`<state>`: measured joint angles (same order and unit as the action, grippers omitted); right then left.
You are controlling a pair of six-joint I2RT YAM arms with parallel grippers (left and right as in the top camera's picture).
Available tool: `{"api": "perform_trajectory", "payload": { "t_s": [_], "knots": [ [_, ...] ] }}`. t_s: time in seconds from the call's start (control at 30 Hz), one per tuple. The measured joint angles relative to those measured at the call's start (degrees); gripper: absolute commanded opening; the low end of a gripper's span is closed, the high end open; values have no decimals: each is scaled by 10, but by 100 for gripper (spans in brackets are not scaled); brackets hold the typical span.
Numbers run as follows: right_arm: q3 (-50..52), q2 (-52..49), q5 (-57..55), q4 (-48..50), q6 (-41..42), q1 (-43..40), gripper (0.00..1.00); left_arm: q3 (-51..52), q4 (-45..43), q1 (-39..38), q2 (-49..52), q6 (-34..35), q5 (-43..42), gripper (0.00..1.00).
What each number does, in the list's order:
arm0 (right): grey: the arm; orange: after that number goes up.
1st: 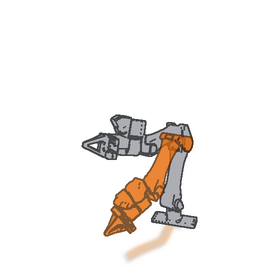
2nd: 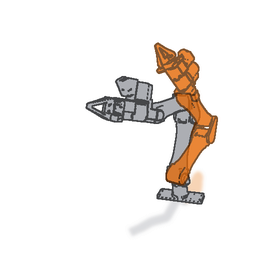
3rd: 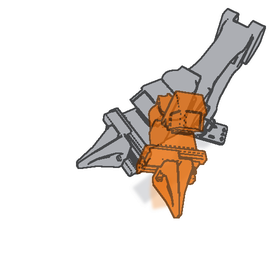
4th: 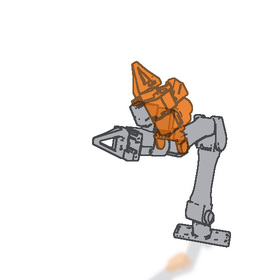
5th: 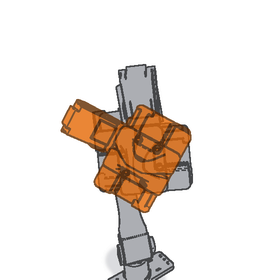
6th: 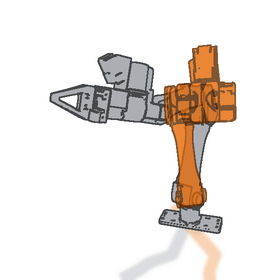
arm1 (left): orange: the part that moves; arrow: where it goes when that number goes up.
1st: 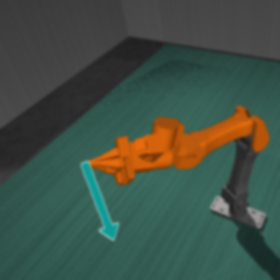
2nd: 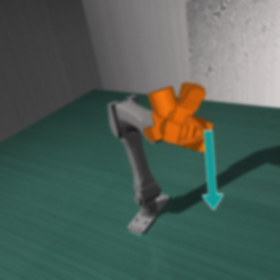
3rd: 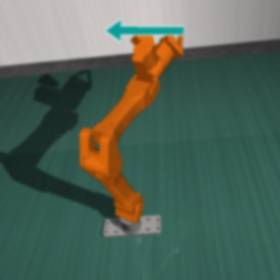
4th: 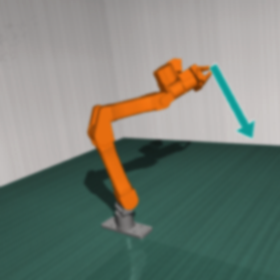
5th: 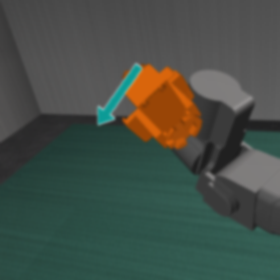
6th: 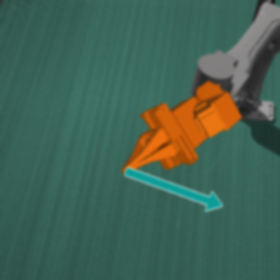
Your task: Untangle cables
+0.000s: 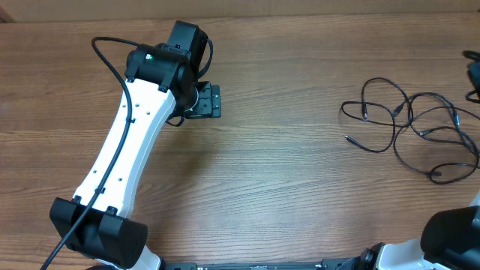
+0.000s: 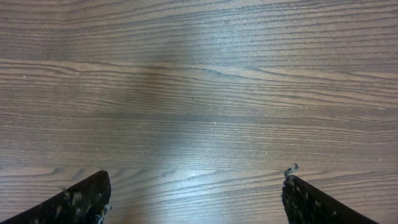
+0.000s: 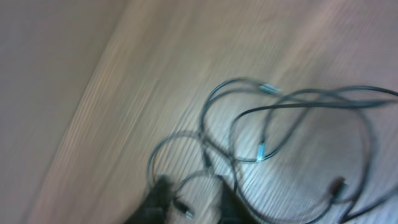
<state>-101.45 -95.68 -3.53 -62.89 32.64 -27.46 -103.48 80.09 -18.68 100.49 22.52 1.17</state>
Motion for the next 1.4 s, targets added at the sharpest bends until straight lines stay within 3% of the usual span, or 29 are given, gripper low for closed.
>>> {"api": "perform_trajectory", "payload": {
  "t_s": [0.1, 0.3, 0.4, 0.57, 0.8, 1.13, 1.4],
  "knots": [
    [0, 0, 88, 2, -73, 21, 70, 0, -4, 0, 0, 0, 6, 89],
    [0, -1, 193, -23, -206, 111, 81, 0, -23, 7, 0, 0, 29, 93],
    [0, -1, 199, -36, -253, 163, 85, 0, -30, 29, 0, 0, 35, 93],
    [0, -1, 183, -80, -325, 258, 100, 0, -21, 93, 0, 0, 38, 98],
    [0, -3, 150, -119, -363, 346, 100, 0, 49, 143, 0, 2, 31, 100],
    [0, -3, 99, -210, -283, 337, 100, 0, 159, 143, 0, 2, 30, 100],
    [57, 11, 87, -200, -247, 336, 100, 72, 124, 143, -57, 1, 31, 100]
  ]
}}
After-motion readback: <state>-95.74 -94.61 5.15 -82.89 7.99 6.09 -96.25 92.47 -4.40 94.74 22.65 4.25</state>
